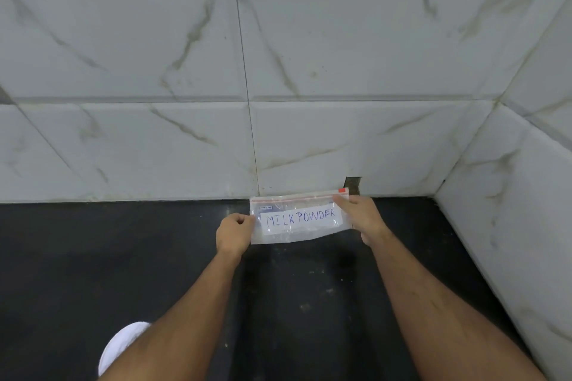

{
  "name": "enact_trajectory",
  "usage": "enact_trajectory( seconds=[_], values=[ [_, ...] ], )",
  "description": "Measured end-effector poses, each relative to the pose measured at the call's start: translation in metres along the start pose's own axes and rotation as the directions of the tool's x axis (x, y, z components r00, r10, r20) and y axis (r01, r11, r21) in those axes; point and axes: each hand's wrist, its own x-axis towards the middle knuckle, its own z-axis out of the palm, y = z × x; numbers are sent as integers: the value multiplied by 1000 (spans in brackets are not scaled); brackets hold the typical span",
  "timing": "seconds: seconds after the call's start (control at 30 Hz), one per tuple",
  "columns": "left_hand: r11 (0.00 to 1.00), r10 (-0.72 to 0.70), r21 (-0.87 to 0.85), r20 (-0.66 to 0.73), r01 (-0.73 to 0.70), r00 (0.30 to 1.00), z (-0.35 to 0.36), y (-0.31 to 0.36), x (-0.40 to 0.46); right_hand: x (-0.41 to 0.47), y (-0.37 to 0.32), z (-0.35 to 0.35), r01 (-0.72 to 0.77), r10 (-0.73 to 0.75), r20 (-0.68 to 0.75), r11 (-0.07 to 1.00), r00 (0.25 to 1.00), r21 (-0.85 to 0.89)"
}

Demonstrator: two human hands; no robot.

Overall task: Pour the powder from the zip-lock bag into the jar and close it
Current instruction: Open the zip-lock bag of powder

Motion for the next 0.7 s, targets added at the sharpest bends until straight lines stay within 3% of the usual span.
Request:
enact_trajectory(
  seconds=[0.1,0.2,0.27,0.33,0.43,0.5,0.7],
  values=[
    [997,66,33,-62,-65,996,-14,19,-5,-7,-25,4,74,-74,3,997,997,-17],
    [910,400,192,-170,-368,901,-27,51,-9,-12,-50,8,162,-162,8,986,987,-28],
    [777,609,263,-88,-572,788,-29,85,-14,-20,-68,11,209,-208,35,977,977,-28],
    [661,707,274,83,-698,702,-25,119,-21,-26,-83,14,264,-262,58,964,963,-23],
    [567,733,222,302,-793,609,-16,152,-26,-42,-101,14,304,-299,143,952,943,-14],
    [636,672,128,392,-761,628,-16,163,-33,-61,-111,9,308,-302,181,951,936,-6],
    [671,661,-1,454,-741,598,-28,165,-59,-109,-117,-13,311,-306,241,950,921,16]
  ],
)
